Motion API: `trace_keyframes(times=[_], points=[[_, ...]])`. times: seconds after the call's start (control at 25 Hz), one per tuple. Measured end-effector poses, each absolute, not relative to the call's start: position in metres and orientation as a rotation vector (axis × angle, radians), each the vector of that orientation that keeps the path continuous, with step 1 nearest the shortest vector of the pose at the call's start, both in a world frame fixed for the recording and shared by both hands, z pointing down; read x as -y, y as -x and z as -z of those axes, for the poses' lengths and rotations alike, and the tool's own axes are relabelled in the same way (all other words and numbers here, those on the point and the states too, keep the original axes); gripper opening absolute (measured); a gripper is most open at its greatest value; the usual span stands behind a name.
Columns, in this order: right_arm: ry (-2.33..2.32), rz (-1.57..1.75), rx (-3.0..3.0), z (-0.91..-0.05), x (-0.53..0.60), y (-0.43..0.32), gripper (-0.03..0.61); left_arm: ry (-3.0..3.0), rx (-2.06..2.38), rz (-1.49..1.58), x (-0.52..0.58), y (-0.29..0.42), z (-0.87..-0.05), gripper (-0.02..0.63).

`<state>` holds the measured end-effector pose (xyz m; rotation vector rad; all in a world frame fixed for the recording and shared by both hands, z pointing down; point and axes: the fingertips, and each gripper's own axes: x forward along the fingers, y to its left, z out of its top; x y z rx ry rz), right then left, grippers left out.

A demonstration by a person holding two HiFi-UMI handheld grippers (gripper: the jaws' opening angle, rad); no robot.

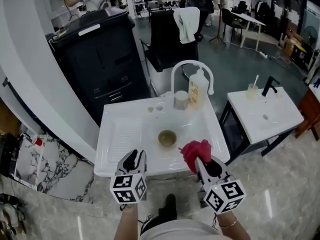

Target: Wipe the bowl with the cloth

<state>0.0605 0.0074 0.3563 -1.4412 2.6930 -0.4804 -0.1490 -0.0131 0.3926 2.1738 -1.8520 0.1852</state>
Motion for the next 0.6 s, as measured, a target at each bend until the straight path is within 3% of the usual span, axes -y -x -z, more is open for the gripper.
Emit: trace_keyframes(times=[0.6], points=[[1.603,0.506,-2.637,-0.360,0.086,-0.023,0.078,-2.191,1.678,-0.261,0.146,0.170,-0.430,0.129]])
